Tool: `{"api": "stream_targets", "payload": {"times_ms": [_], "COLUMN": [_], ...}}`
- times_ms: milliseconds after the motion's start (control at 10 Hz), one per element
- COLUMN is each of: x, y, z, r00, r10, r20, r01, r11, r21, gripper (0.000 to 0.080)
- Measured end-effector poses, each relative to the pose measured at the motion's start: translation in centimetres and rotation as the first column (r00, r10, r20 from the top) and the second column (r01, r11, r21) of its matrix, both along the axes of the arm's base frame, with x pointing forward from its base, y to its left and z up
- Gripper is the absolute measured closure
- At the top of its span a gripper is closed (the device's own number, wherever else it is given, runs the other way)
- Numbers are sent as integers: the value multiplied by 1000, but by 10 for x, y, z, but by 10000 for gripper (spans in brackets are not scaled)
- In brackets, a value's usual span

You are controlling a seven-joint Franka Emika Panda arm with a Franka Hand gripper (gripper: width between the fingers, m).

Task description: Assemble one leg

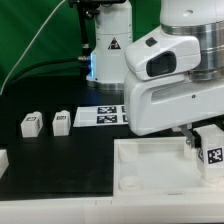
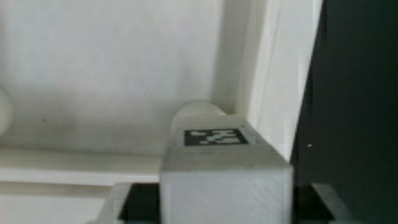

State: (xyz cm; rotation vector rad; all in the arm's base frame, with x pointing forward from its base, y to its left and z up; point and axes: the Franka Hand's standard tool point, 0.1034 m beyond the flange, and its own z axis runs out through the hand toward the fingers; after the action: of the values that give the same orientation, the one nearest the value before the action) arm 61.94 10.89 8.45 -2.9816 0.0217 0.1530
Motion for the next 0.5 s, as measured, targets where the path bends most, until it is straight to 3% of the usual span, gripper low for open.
{"api": "stream_targets", "payload": {"times_ms": [100,300,400,500], "x": [2,4,5,5], "y": [0,1,0,-3], "z": [0,-1,-1,-1], "r00": [980,836,727,565], "r10": [-198,-546,-683,-817], "r20": [-13,-48,-74,-120], "r01": [198,546,683,821], "r11": [980,837,730,571], "r21": [-8,-19,-21,-22], "gripper": [508,508,508,508]}}
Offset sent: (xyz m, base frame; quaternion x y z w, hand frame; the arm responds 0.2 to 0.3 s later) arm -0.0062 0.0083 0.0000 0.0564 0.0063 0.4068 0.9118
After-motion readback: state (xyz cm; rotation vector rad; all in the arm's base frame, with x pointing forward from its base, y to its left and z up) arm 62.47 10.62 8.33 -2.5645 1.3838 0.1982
